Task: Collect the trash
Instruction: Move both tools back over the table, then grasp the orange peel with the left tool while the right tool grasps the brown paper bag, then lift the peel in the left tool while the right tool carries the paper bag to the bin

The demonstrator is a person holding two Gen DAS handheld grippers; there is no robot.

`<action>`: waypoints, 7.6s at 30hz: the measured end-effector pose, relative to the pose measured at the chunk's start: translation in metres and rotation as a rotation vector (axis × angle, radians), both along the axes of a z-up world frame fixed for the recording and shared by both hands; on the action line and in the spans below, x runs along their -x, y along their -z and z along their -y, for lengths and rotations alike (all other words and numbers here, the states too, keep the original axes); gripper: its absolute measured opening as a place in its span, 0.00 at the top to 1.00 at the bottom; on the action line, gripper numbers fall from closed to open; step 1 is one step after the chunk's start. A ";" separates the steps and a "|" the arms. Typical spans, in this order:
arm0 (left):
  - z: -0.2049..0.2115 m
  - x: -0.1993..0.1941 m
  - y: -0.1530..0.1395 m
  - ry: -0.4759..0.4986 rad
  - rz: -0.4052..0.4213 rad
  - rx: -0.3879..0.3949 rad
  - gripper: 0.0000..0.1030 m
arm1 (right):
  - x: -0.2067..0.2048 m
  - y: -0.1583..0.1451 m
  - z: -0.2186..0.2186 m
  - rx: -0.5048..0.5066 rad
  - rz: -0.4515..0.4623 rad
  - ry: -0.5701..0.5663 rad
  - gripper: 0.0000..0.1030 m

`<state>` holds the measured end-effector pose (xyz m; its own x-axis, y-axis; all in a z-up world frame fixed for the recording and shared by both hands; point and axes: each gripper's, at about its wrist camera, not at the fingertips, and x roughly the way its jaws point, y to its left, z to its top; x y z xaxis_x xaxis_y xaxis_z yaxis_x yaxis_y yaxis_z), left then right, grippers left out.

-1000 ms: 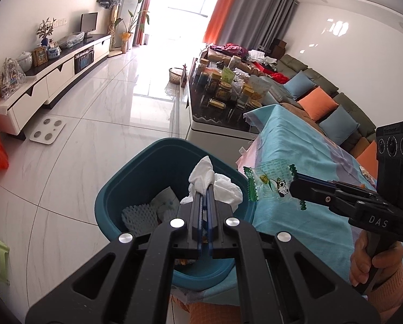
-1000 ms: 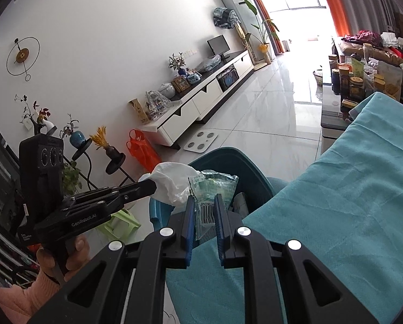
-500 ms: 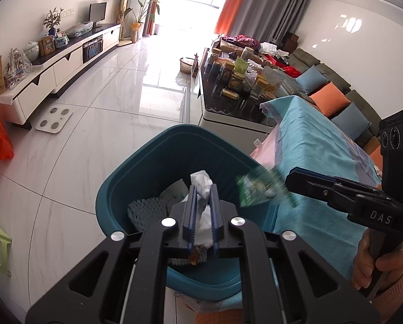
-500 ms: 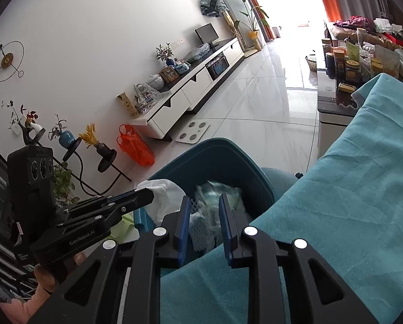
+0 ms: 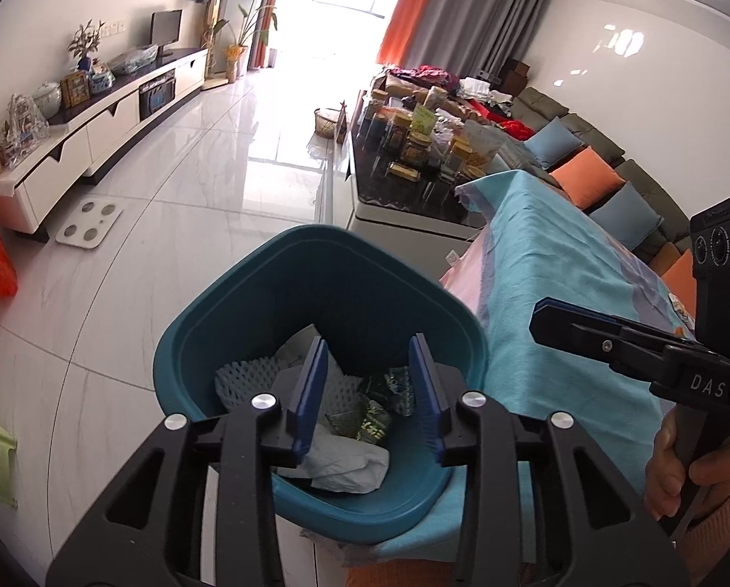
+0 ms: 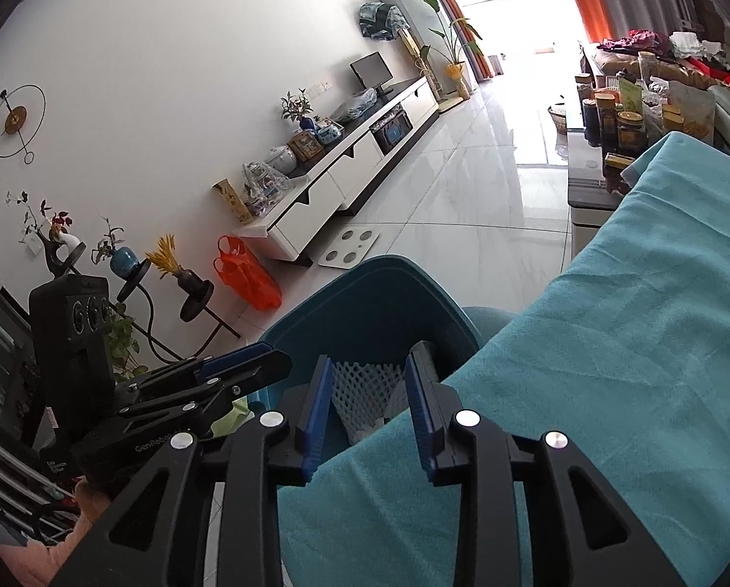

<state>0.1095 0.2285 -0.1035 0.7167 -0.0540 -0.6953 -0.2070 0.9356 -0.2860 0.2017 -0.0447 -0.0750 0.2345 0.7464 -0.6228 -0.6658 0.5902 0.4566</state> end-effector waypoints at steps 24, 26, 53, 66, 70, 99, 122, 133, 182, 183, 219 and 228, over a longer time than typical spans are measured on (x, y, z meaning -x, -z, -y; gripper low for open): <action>0.217 -0.051 -0.038 0.496 0.122 -0.006 0.46 | 0.055 -0.020 0.249 0.037 0.157 0.451 0.59; 0.239 -0.059 -0.035 0.535 0.113 -0.004 0.46 | 0.057 -0.018 0.274 0.040 0.156 0.504 0.58; 0.417 -0.176 -0.009 0.745 -0.051 -0.021 0.49 | 0.037 0.011 0.460 0.047 0.095 0.890 0.51; 0.443 -0.194 0.005 0.804 -0.121 0.017 0.67 | 0.013 0.030 0.467 0.017 0.004 0.875 0.47; 0.445 -0.192 0.007 0.813 -0.120 0.018 0.74 | 0.015 0.030 0.468 0.006 0.002 0.865 0.64; 0.414 -0.139 -0.023 0.790 -0.018 -0.004 0.89 | 0.052 0.002 0.450 -0.032 0.135 0.826 0.88; 0.326 -0.073 -0.044 0.651 0.017 0.012 0.89 | 0.072 -0.011 0.373 -0.123 0.164 0.650 0.88; 0.303 -0.048 -0.054 0.615 0.037 0.016 0.89 | 0.076 -0.014 0.344 -0.131 0.160 0.581 0.88; 0.235 -0.009 -0.075 0.491 0.078 0.000 0.89 | 0.068 -0.020 0.263 -0.166 0.145 0.415 0.88; 0.234 -0.008 -0.075 0.489 0.078 0.001 0.89 | 0.067 -0.020 0.263 -0.165 0.144 0.413 0.88; 0.195 0.002 -0.071 0.403 0.077 0.004 0.89 | 0.058 -0.020 0.220 -0.169 0.129 0.326 0.88; 0.189 0.007 -0.072 0.385 0.079 -0.001 0.89 | 0.058 -0.020 0.212 -0.169 0.126 0.307 0.88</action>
<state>0.1028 0.0398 -0.0313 0.6954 -0.3289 -0.6389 0.1823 0.9408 -0.2859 0.1436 -0.2571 -0.0554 0.5304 0.7191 -0.4491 -0.5269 0.6945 0.4899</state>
